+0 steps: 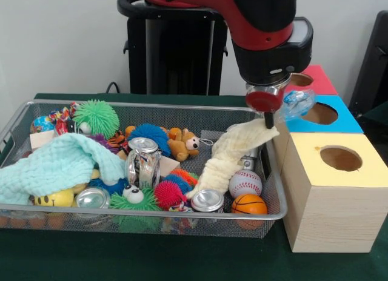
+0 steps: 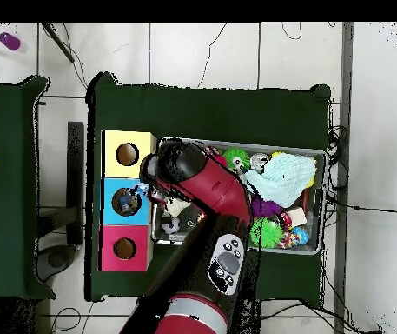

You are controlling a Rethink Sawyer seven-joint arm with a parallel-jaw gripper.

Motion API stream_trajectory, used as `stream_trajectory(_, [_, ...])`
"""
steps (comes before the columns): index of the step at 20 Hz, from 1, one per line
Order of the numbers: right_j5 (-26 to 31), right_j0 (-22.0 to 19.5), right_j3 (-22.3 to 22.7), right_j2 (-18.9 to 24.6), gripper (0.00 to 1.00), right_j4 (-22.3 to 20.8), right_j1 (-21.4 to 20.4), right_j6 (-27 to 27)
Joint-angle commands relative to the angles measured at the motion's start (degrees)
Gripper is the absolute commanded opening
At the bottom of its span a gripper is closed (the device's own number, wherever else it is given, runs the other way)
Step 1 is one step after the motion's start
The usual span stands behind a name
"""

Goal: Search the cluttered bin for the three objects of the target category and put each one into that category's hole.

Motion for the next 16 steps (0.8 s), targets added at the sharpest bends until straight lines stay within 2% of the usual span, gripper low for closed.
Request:
stream_trajectory(1, [7.29,1.71,-5.05,1.83,0.00,-3.09,4.00,16.87])
stream_trajectory(4, [10.86,3.18,-7.59,0.61,0.00,-5.22,4.63,16.71])
stream_trajectory(8, [13.71,4.51,-7.99,0.50,0.00,-4.93,3.56,18.01])
stream_trajectory(16, [11.77,5.00,-5.33,0.09,0.00,-4.05,3.72,16.53])
